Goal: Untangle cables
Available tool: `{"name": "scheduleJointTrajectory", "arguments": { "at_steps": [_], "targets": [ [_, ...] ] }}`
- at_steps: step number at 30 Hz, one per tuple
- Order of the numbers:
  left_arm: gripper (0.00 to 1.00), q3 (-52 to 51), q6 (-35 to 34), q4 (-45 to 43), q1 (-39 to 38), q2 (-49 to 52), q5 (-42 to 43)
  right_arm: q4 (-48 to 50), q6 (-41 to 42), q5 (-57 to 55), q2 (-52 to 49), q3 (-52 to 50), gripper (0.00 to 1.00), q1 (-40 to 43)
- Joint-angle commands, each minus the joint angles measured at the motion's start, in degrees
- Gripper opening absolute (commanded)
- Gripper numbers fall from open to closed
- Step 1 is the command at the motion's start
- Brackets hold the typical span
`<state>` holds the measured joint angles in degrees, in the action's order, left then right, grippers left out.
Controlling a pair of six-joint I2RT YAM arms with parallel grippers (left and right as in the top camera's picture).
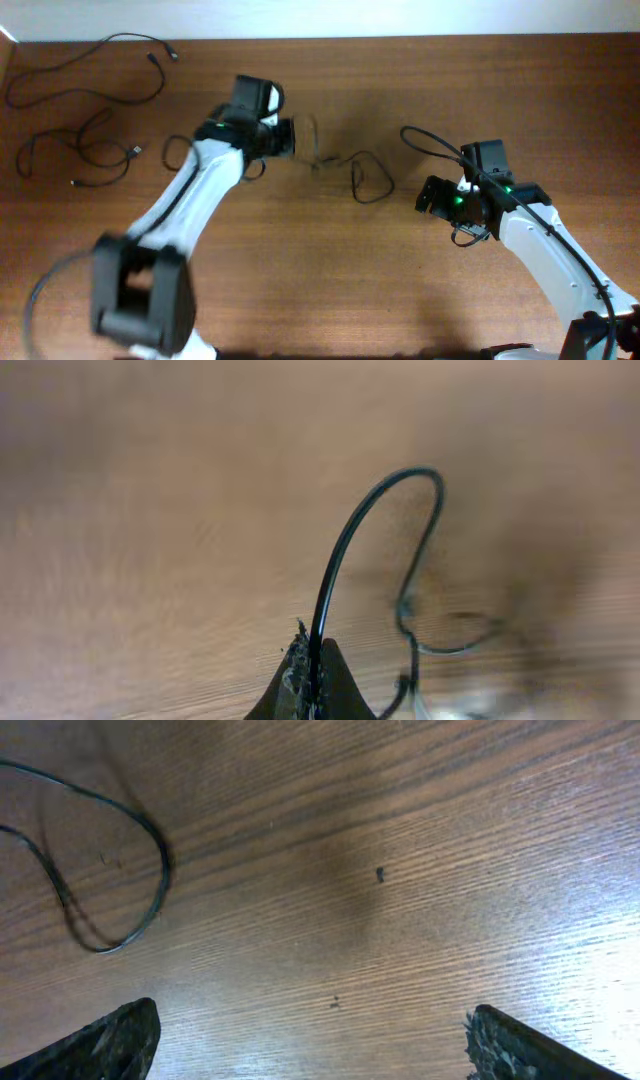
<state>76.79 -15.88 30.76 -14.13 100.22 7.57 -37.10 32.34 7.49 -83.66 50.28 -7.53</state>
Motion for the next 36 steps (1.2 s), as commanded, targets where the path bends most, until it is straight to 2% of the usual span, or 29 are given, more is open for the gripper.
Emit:
{"name": "scheduleJointTrajectory", "arguments": {
  "at_steps": [1, 4, 7, 8, 10, 11, 13, 14, 17, 18, 22, 24, 27, 30, 33, 36],
  "targets": [
    [0.0, 1.9, 0.4, -0.2, -0.5, -13.2, 8.9, 0.0, -0.4, -0.5, -0.1, -0.6, 0.98, 0.0],
    [0.0, 1.9, 8.2, -0.3, -3.5, -21.0, 9.9, 0.1, -0.4, -0.2, -0.1, -0.6, 0.98, 0.0],
    [0.0, 1.9, 9.3, -2.2, -6.6, -24.6, 9.2, 0.9, -0.4, 1.9, -0.1, -0.6, 0.98, 0.0],
    [0.0, 1.9, 8.4, -3.4, -6.9, -25.0, 9.8, 1.2, -0.4, 3.0, -0.1, -0.6, 0.98, 0.0],
    [0.0, 2.1, 6.1, -6.8, -6.8, -26.6, 22.0, 0.9, -0.4, 3.5, -0.1, -0.6, 0.98, 0.0],
    [0.0, 2.1, 6.1, -9.7, -6.8, -27.2, 25.2, 0.9, -0.4, 3.4, -0.1, -0.6, 0.98, 0.0],
    [0.0, 2.1, 5.5, -11.6, -6.8, -27.6, 13.2, 1.2, -0.4, 3.5, -0.1, -0.6, 0.98, 0.0],
    [0.0, 2.1, 3.2, -10.2, -6.8, -27.6, 12.4, 0.9, -0.4, 4.1, -0.1, -0.6, 0.98, 0.0],
    [0.0, 2.1, 2.6, -8.0, -6.9, -27.6, 15.1, 2.1, -0.9, 13.6, -0.1, -0.6, 0.98, 0.0],
    [0.0, 2.1, 2.6, -8.0, -6.9, -27.6, 15.1, 3.3, -3.4, 17.9, -0.1, -0.6, 0.98, 0.0],
    [0.0, 2.1, 2.6, -6.6, -6.9, -27.6, 15.1, 5.9, -4.0, 27.4, -0.1, -0.6, 0.98, 0.4],
    [0.0, 2.1, 2.6, -5.0, -6.9, -27.2, 15.3, 7.5, -7.6, 33.0, -0.1, -0.6, 0.98, 1.3],
    [0.0, 2.1, 1.5, -6.2, -6.9, -27.1, 21.7, 8.1, -9.4, 36.9, -0.1, -0.5, 0.98, 2.7],
    [0.0, 2.1, -5.3, -8.6, -6.9, -27.1, 22.3, 9.2, -9.4, 41.0, -0.1, -0.5, 0.98, 2.7],
    [0.0, 2.1, -5.8, -11.0, -6.9, -27.1, 28.8, 9.6, -9.4, 40.2, -0.1, -0.5, 0.98, 2.7],
    [0.0, 2.1, -6.0, -11.0, -6.9, -27.1, 30.9, 10.2, -9.4, 39.8, -0.1, -0.5, 0.98, 2.7]
  ]
}}
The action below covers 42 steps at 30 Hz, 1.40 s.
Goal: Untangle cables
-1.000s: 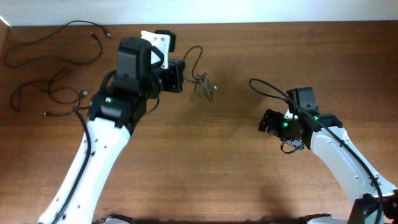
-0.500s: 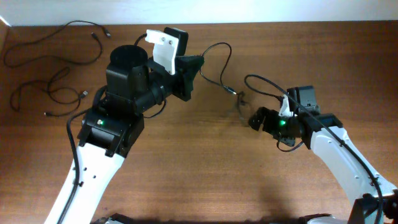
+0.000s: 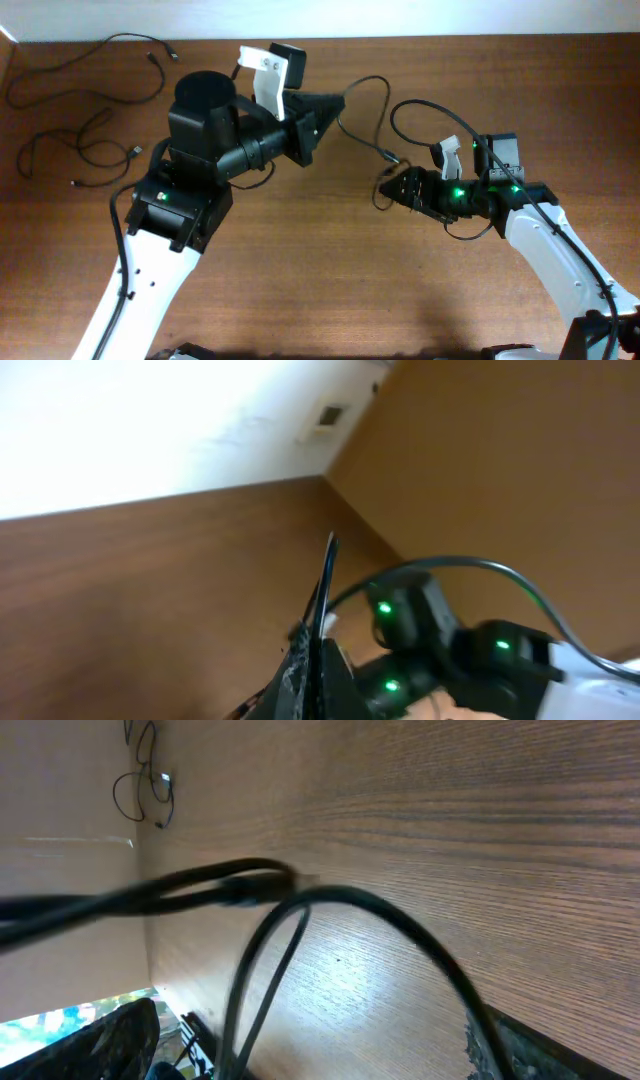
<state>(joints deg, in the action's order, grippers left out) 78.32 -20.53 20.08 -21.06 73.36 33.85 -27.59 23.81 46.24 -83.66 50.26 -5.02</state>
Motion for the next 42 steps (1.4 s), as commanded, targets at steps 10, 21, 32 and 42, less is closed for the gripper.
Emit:
{"name": "scheduleJointTrajectory", "arguments": {
  "at_steps": [10, 21, 32, 42],
  "targets": [
    [0.0, 0.6, 4.9, 2.1, 0.1, -0.2, 4.5, 2.1, 3.2, 1.0, -0.1, -0.4, 0.85, 3.2],
    [0.0, 0.6, 6.7, -2.5, 0.1, -0.2, 12.9, -5.0, -2.6, 11.8, -0.1, -0.4, 0.91, 13.0],
    [0.0, 0.6, -3.8, -16.5, 0.1, -0.2, 17.7, -3.7, -2.2, 11.6, -0.1, -0.4, 0.92, 4.1],
    [0.0, 0.6, -8.1, -14.7, 5.0, -1.0, 14.7, -12.3, 6.7, -27.2, -0.1, -0.4, 0.32, 3.2]
  ]
}}
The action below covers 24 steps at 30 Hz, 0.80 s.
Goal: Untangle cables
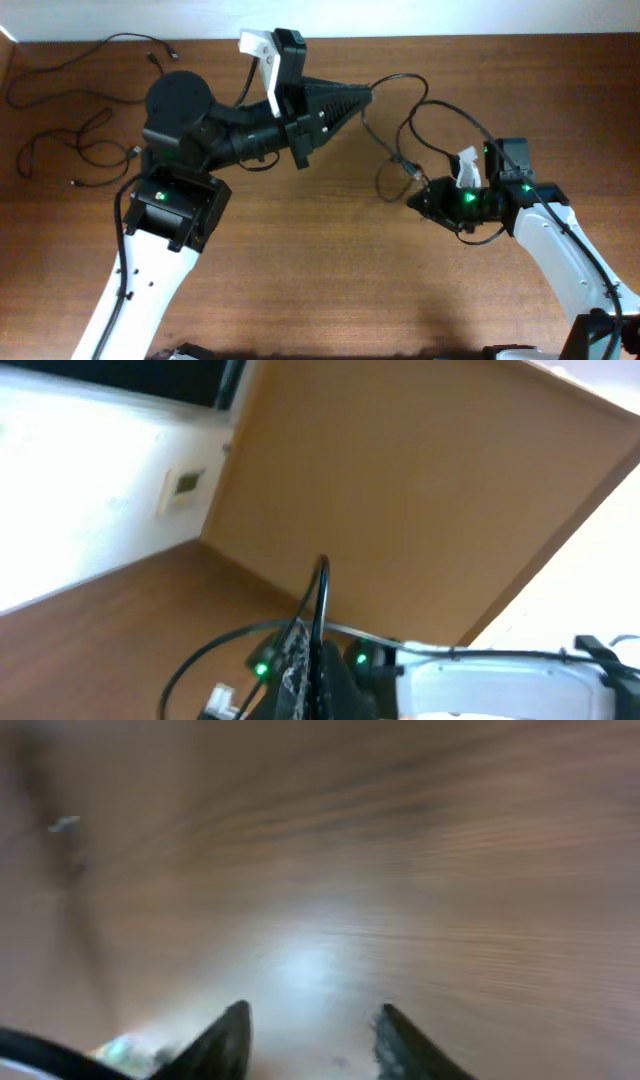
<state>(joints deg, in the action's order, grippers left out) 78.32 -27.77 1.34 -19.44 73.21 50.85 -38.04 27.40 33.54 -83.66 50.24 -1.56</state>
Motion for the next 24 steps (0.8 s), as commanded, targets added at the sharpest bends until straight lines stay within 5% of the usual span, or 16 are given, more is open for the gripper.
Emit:
{"name": "scheduleJointTrajectory", "arguments": {
  "at_steps": [1, 4, 8, 12, 13, 15, 16, 17, 19, 21, 23, 24],
  "targets": [
    [0.0, 0.6, -0.9, 9.8, 5.4, -0.9, -7.2, -2.4, 3.1, -15.6, -0.1, -0.4, 0.26, -0.3],
    [0.0, 0.6, -0.9, 26.7, 9.9, -0.8, -26.6, -1.6, 3.1, -11.5, 0.0, -0.4, 0.04, -0.2],
    [0.0, 0.6, -0.9, 33.9, 11.1, -0.8, -34.6, 3.2, 3.1, 0.5, 0.8, -0.4, 0.04, -0.2],
    [0.02, 0.6, -0.9, 34.3, 11.1, -0.8, -37.6, 3.8, 3.1, 1.4, 2.7, -0.4, 0.04, -0.2],
    [0.02, 0.6, -0.9, 36.3, 11.1, -0.8, -44.4, 3.6, 3.1, 0.5, 2.8, -0.4, 0.04, -0.3],
    [0.03, 0.6, -0.9, 38.1, 11.1, -0.8, -49.3, 3.3, 2.9, 0.1, 2.8, -0.4, 0.15, -0.3],
    [0.06, 0.6, -0.9, 38.9, 11.1, -0.8, -51.8, 3.3, 2.9, 0.1, 2.8, -0.4, 0.26, -0.3],
    [0.11, 0.6, -0.9, 40.0, 11.1, -0.8, -55.7, 3.3, 2.8, 0.1, 2.8, -0.4, 0.5, -0.3],
    [0.13, 0.6, -0.9, 42.1, 11.1, -0.2, -63.9, 2.9, 2.9, -1.3, 2.8, -0.4, 0.71, -0.3],
    [0.26, 0.6, -0.9, 43.4, 11.1, 0.8, -65.7, 2.6, 2.9, -1.9, 2.8, -0.4, 0.75, -0.3],
    [0.58, 0.6, -0.9, 44.7, 11.1, 2.5, -65.6, 2.6, 2.9, -2.3, 2.8, -0.4, 0.79, -0.3],
    [0.6, 0.6, -0.9, 44.9, 11.1, 3.5, -64.8, 2.6, 2.9, -2.3, 2.8, -0.4, 0.79, -0.3]
  ]
}}
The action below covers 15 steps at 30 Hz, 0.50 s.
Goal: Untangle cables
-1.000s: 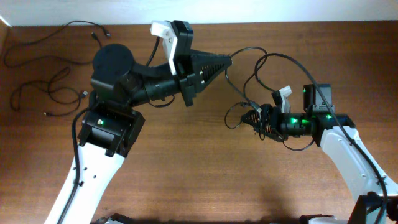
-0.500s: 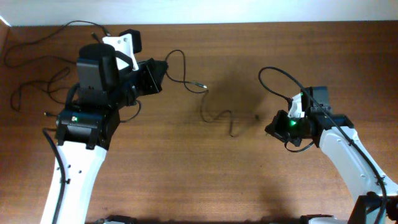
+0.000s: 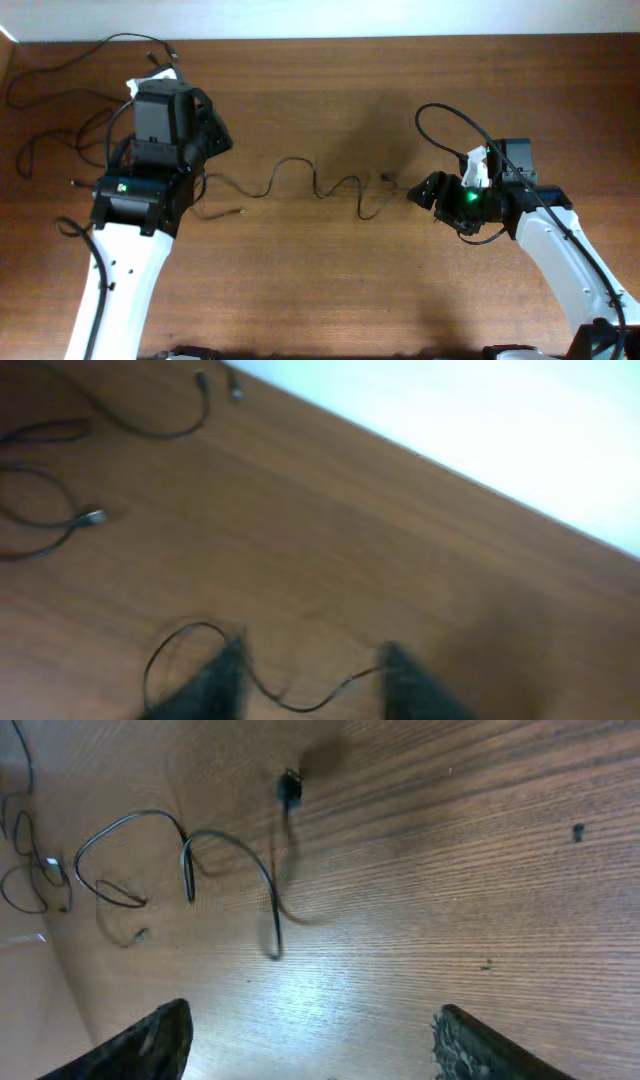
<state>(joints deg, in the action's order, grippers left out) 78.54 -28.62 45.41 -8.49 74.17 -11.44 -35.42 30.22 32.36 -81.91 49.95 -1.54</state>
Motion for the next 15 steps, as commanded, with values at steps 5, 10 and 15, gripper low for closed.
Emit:
{"name": "scheduleJointTrajectory", "arguments": {
  "at_steps": [5, 10, 15],
  "targets": [
    [0.62, 0.3, 8.4, 0.3, -0.3, 7.5, 16.2, 0.2, 0.1, -1.6, 0.9, -0.1, 0.83, -0.3],
    [0.63, 0.3, 26.1, -0.9, -6.8, 17.1, 20.1, 0.2, 0.1, -2.1, 0.9, -0.1, 0.85, -0.3],
    [0.73, 0.4, 43.3, -9.9, -10.9, 29.2, 7.2, -0.2, 0.0, -3.1, 0.9, -0.1, 0.9, -0.3]
  ]
}}
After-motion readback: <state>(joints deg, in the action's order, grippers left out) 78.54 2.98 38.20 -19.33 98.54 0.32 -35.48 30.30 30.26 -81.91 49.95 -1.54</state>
